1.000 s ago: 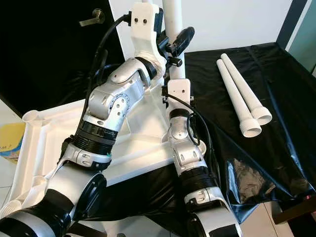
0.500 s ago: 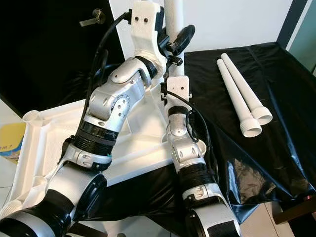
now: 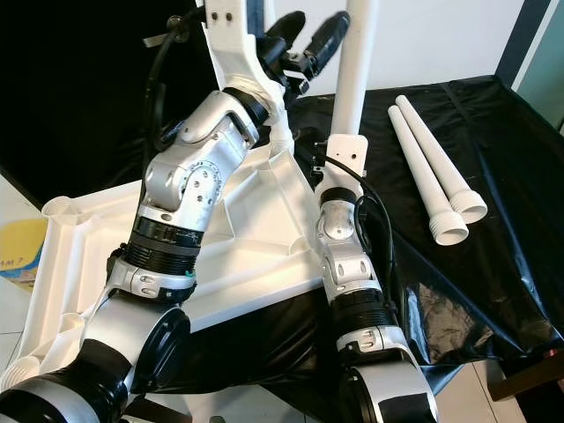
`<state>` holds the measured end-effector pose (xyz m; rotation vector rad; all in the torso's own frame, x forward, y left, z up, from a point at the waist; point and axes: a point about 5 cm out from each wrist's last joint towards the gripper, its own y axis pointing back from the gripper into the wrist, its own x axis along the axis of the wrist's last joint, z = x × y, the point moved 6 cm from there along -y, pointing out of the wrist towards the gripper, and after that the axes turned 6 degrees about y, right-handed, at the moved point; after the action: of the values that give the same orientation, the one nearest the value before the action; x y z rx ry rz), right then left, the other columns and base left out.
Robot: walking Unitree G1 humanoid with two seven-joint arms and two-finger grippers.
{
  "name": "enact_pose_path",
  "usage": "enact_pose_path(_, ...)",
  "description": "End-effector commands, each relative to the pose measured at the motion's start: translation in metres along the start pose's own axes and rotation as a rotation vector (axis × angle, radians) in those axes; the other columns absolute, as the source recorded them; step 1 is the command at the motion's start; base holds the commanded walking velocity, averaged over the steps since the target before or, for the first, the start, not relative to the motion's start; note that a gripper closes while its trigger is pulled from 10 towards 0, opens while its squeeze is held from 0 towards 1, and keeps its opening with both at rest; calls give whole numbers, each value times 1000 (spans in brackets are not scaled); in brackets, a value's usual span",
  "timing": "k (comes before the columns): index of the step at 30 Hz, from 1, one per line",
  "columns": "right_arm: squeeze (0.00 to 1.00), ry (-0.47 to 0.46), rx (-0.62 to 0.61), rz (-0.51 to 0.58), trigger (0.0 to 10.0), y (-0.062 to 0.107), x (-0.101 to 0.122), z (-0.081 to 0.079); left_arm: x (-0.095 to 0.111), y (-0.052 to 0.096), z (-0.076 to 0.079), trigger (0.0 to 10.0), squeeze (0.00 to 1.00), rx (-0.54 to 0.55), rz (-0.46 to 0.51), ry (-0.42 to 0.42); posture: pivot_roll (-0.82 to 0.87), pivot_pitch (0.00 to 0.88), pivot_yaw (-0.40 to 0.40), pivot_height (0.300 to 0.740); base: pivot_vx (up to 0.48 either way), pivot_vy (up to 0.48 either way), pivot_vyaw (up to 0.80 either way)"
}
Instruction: Building children table
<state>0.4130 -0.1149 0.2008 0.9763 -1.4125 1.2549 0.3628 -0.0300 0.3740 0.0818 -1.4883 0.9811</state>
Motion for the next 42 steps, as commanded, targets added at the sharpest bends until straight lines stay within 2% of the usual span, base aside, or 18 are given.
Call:
enact_pose_path(1, 0, -20, 28, -26, 10000, 3, -5, -5, 5, 6, -5, 10000, 0, 12, 26, -3, -130, 0, 100, 740, 0, 0, 0)
enact_pose_path(3, 0, -25, 54, -34, 10000, 7, -9, -8, -3, 14, -13, 10000, 0, 42, 11, -8, -128, 0, 90, 740, 0, 0, 0)
enact_pose_path(7, 0, -42, 90, -41, 10000, 10, -11, -12, -10, 20, -20, 10000, 0, 66, -8, -17, -127, 0, 84, 740, 0, 0, 0)
enact_pose_path(10, 0, -50, 101, -37, 10000, 12, -11, -10, -18, 26, -25, 10000, 0, 90, -27, -22, -125, 0, 78, 740, 0, 0, 0)
enact_pose_path(12, 0, -40, 91, -34, 10000, 15, -13, -4, -30, 37, -34, 10000, 0, 136, -61, -24, -123, 0, 72, 740, 0, 0, 0)
enact_pose_path(15, 0, -41, 89, -35, 10000, 15, -14, -2, -34, 41, -36, 10000, 0, 152, -72, -25, -123, 0, 72, 740, 0, 0, 0)
enact_pose_path(17, 0, -23, 88, -16, 10000, 19, -14, 6, -46, 54, -45, 10000, 0, 196, -106, -42, -120, 0, 66, 740, 0, 0, 0)
enact_pose_path(20, 0, -53, 100, -26, 10000, 26, -18, 13, -63, 69, -56, 10000, 0, 249, -163, -40, -120, 0, 64, 740, 0, 0, 0)
enact_pose_path(22, 0, -62, 104, -22, 10000, 27, -17, 15, -66, 73, -58, 10000, 0, 259, -175, -42, -120, 0, 64, 740, 0, 0, 0)
enact_pose_path(24, 0, -51, 125, 2, 10000, 34, -15, 17, -78, 85, -65, 10000, 0, 292, -222, -37, -122, 12, 64, 740, 0, 0, 0)
enact_pose_path(26, 0, -51, 125, 2, 10000, 34, -15, 17, -78, 85, -65, 10000, 0, 292, -222, -37, -122, 12, 64, 740, 0, 0, 0)
enact_pose_path(30, 0, -40, 158, 9, 10000, 45, -16, 19, -94, 102, -69, 10000, 0, 311, -281, -42, -121, 23, 65, 740, 0, 0, 0)
enact_pose_path(33, 0, -39, 167, 10, 10000, 49, -17, 21, -99, 107, -69, 10000, 0, 314, -298, -48, -121, 23, 65, 740, 0, 0, 0)
enact_pose_path(37, 0, 0, 209, 7, 10000, 66, -23, 25, -115, 129, -65, 10000, 0, 283, -364, -144, -127, 32, 63, 740, 0, 0, 0)
enact_pose_path(42, 0, 16, 241, 5, 10000, 77, -23, 28, -117, 137, -59, 10000, 0, 242, -381, -194, -129, 36, 63, 740, 0, 0, 0)
